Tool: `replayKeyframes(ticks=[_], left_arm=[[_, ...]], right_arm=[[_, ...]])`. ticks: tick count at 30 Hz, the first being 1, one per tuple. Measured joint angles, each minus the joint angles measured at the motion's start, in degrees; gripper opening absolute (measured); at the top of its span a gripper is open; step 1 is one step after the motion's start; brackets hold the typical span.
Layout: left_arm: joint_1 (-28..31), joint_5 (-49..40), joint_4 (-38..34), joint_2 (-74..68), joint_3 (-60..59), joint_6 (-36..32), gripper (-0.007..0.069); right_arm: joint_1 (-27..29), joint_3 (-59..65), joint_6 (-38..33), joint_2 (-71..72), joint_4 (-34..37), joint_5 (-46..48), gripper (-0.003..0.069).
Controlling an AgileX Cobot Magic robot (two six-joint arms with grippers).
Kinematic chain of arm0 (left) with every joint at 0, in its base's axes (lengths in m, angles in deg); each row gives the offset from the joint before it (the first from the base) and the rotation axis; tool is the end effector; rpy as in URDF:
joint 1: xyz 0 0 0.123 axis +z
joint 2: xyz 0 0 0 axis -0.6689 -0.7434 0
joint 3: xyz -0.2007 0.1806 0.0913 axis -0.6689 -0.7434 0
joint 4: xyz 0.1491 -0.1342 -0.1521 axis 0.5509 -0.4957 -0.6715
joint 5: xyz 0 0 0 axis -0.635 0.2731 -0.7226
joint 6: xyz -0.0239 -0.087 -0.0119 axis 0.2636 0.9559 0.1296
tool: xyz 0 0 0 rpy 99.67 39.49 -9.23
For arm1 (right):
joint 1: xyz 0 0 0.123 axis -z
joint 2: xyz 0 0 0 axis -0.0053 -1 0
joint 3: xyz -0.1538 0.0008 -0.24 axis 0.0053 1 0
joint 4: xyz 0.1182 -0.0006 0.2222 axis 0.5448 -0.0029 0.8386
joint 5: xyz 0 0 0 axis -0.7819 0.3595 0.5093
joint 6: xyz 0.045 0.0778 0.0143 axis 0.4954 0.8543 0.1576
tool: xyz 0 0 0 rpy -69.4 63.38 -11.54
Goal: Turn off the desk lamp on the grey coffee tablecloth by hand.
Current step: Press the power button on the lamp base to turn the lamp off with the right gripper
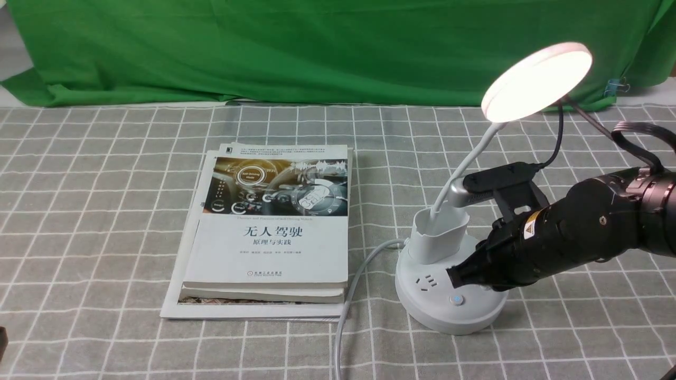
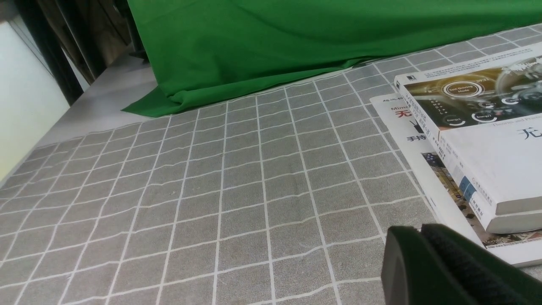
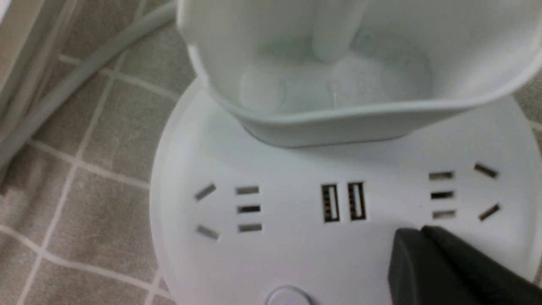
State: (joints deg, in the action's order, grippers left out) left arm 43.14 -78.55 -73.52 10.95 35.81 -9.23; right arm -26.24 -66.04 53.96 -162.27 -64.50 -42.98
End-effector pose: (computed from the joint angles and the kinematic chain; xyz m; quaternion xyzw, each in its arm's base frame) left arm 0.0557 0.0024 0.1897 0.0940 0.7517 0.1036 0.6445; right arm 0.2893 0.1441 0.1760 -0.2045 0.9497 0.0725 0.2256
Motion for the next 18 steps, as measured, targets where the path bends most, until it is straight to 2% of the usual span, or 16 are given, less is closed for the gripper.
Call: replayKeyframes(ticks=[9, 18], left_arm=[[0.00, 0.00, 0.00, 0.00, 0.00, 0.00, 0.0019], [0.00, 0.00, 0.00, 0.00, 0.00, 0.00, 0.0019]], right_arm=[[0.00, -1.05, 0.11, 5.51, -0.05, 0.33, 0.0035], [0.00, 1.51, 0.72, 1.98, -0.10, 1.08, 0.0035]])
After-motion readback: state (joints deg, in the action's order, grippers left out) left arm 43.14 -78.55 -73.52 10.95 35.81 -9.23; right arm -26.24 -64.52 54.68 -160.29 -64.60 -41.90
